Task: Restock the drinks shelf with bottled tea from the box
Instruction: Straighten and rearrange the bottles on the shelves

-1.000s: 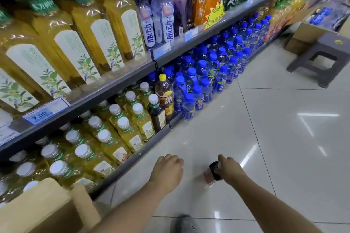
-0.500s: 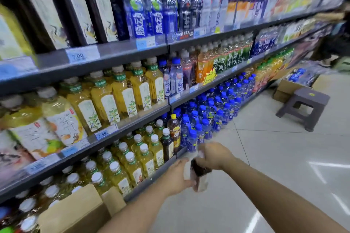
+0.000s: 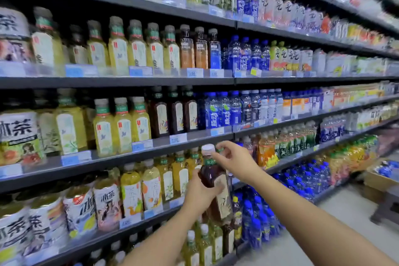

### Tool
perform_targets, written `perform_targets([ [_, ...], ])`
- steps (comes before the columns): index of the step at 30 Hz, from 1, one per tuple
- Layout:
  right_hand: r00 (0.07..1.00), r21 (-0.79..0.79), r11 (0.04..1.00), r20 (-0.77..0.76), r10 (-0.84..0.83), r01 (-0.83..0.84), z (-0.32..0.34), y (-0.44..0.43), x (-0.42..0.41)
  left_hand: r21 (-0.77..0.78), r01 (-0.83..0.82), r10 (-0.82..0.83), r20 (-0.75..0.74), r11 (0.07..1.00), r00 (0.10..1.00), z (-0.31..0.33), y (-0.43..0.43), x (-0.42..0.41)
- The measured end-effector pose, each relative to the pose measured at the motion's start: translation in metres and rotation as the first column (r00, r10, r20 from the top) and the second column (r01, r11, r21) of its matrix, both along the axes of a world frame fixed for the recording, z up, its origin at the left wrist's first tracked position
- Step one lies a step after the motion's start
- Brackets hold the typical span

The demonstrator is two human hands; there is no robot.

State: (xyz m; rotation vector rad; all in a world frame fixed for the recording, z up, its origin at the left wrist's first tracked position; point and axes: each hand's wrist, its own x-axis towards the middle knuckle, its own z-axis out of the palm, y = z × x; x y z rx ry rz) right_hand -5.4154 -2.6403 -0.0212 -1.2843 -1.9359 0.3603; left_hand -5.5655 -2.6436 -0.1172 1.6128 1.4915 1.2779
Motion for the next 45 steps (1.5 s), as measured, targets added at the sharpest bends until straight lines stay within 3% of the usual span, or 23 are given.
perform_targets([
  [3,0.999,0.026,0.999,-0.022,0.038,-0.037,0.0,-0.004,-0.015,0.018,-0.062,0.061,0.073,0.998,0.995,0.042,0.002,-0.02],
  [8,0.966,-0.149,0.955,-0.034,0.255,-0.258,-0.008,-0.017,-0.039,-0.006,-0.13,0.13,0.164,0.991,0.978,0.1,0.008,-0.048],
  [14,0.983,-0.07,0.989,-0.144,0.116,-0.127,-0.009,0.014,-0.084,-0.062,-0.06,0.075,0.271,0.996,0.96,0.124,0.019,-0.076],
  [16,0.986,-0.064,0.992,-0.13,0.099,-0.108,-0.001,0.029,-0.094,-0.074,-0.052,0.065,0.187,0.996,0.98,0.128,0.024,-0.094],
  [19,0.995,-0.067,0.996,-0.075,0.058,-0.063,0.017,0.057,-0.108,0.057,-0.148,0.157,-0.207,0.987,0.966,0.125,0.035,-0.133],
  [21,0.999,-0.078,0.997,-0.025,0.027,-0.029,0.031,0.078,-0.12,0.196,-0.205,0.278,-0.505,0.959,0.817,0.112,0.045,-0.157],
  [24,1.0,-0.094,0.995,0.017,-0.022,0.023,0.051,0.109,-0.142,0.302,-0.202,0.362,-0.795,0.932,0.487,0.093,0.058,-0.184],
  [28,0.998,-0.052,0.997,0.019,-0.053,0.054,0.072,0.151,-0.172,0.3,-0.254,0.366,-0.889,0.919,0.276,0.082,0.073,-0.207],
  [32,0.998,-0.056,0.997,-0.013,-0.055,0.055,0.067,0.18,-0.19,0.382,-0.217,0.419,-0.894,0.898,0.159,0.064,0.082,-0.219],
  [34,0.997,-0.049,0.997,-0.045,-0.058,0.055,0.055,0.187,-0.197,0.445,-0.172,0.475,-0.847,0.879,0.237,0.053,0.091,-0.224],
  [36,0.995,-0.014,0.998,-0.073,-0.069,0.068,0.048,0.194,-0.203,0.401,-0.158,0.431,-0.838,0.902,0.335,0.047,0.093,-0.228],
  [39,0.993,0.013,0.998,-0.099,-0.065,0.067,0.047,0.206,-0.208,0.447,-0.142,0.467,-0.812,0.883,0.349,0.041,0.103,-0.234],
  [45,0.998,0.058,0.997,0.031,-0.051,0.049,0.057,0.213,-0.205,0.468,-0.183,0.502,-0.801,0.865,0.325,0.035,0.106,-0.229],
])
